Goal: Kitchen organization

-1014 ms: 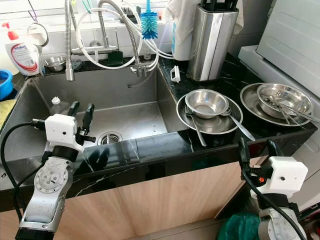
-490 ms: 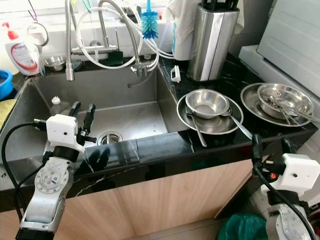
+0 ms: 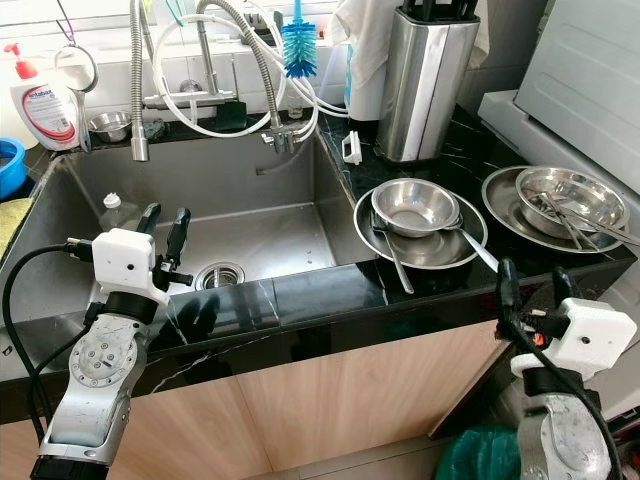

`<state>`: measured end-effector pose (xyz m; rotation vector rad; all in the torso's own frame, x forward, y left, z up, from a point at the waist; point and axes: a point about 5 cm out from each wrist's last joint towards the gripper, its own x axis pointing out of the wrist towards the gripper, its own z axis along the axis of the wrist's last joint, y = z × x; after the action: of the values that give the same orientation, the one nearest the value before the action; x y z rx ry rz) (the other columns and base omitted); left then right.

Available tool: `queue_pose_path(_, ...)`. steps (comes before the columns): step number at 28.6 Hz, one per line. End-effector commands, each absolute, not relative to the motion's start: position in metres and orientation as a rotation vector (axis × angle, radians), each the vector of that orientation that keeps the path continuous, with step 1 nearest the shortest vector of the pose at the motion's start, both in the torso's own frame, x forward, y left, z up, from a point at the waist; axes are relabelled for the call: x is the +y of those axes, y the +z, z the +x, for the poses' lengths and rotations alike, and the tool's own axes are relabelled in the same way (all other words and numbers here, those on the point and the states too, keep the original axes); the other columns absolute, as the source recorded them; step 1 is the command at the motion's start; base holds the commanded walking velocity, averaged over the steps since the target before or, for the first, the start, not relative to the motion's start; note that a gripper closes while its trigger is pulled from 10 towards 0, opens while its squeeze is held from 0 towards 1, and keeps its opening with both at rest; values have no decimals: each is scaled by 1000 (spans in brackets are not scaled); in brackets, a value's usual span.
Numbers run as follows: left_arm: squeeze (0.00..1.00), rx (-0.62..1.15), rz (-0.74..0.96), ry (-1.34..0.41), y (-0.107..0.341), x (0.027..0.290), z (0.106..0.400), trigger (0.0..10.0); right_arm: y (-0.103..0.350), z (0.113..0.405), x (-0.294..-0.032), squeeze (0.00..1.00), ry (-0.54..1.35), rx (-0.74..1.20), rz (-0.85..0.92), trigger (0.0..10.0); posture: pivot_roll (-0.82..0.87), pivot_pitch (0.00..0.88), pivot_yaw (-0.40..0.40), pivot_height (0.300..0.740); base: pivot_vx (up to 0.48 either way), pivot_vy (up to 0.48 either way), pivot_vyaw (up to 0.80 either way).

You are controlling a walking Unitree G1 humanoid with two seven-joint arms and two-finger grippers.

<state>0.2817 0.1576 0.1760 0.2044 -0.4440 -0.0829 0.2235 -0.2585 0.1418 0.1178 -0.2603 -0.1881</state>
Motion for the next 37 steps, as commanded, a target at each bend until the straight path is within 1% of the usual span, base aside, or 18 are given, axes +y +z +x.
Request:
queue_pose_path(1,0,-465,232,-80,180,158,281,10000,149,224,-256,0,-206,-298,210,10000,-86,0,7,740,0,0,0)
queue_pose_path(7,0,-463,232,-83,179,158,280,10000,142,221,-251,0,-246,-289,304,10000,-84,0,6,740,0,0,0)
queue_pose_path(12,0,-461,233,-83,178,158,280,10000,136,222,-249,0,-246,-260,305,10000,-84,0,6,740,0,0,0)
queue_pose_path(16,0,-460,231,-83,178,158,281,10000,136,223,-250,0,-244,-243,260,10000,-83,0,5,740,0,0,0)
queue_pose_path(19,0,-459,231,-83,178,157,280,10000,135,223,-250,0,-248,-241,263,10000,-84,0,5,740,0,0,0)
queue_pose_path(26,0,-457,230,-85,177,156,280,10000,127,223,-258,0,-317,-196,218,10000,-80,0,5,740,0,0,0)
queue_pose_path(37,0,-459,232,-83,178,157,281,10000,131,232,-253,0,-283,-206,237,10000,-77,0,6,740,0,0,0)
